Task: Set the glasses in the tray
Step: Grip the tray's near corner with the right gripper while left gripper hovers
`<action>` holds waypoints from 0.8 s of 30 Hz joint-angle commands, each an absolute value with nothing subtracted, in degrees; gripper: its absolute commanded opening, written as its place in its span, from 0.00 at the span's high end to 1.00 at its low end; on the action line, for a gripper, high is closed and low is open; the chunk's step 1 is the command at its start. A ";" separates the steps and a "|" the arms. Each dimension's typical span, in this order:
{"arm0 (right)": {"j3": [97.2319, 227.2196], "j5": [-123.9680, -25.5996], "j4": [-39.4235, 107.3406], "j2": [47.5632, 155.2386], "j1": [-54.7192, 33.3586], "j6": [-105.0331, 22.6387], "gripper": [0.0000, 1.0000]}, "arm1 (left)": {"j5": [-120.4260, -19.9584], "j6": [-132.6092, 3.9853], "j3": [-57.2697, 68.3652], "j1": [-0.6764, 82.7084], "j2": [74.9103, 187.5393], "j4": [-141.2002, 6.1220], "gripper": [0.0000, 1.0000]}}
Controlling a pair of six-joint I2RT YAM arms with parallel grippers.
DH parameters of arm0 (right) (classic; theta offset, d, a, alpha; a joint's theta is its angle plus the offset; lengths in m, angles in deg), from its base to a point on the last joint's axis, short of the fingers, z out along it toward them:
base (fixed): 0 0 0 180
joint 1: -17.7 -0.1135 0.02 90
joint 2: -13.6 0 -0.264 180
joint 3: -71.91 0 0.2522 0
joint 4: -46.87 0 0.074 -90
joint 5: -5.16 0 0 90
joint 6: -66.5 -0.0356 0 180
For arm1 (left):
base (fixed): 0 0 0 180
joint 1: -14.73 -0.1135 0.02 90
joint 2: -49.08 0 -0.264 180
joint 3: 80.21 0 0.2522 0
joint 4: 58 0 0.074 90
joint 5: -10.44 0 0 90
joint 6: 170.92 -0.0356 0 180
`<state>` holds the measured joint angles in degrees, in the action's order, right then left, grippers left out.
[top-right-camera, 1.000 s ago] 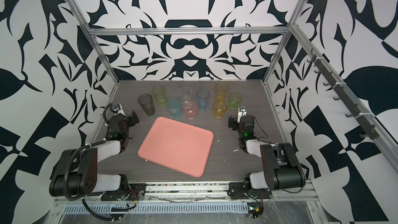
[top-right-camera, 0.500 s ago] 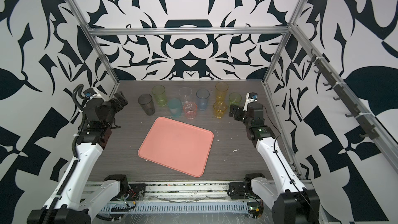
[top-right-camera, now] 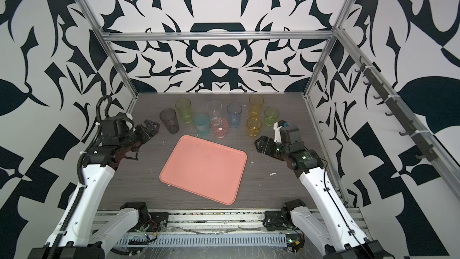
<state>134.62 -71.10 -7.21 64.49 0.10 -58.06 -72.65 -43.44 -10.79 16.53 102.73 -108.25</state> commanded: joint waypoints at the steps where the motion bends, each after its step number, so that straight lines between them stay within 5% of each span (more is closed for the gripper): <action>1: 136.08 -78.04 -14.73 65.56 -7.86 -62.83 0.21 | -70.93 -46.06 -9.83 17.06 100.76 -115.61 0.01; 10: 131.72 -91.11 -10.60 74.31 -29.13 -72.70 0.24 | -68.96 -46.90 -15.55 17.04 99.09 -114.41 0.01; 24: 126.29 -94.11 -0.27 84.84 -35.91 -79.48 0.36 | -68.18 -44.97 -17.94 17.08 100.84 -112.01 0.01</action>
<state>126.88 -91.93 -3.16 84.47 -35.42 -77.45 -69.04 -45.76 -17.39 16.99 100.35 -111.90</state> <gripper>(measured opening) 0.645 0.994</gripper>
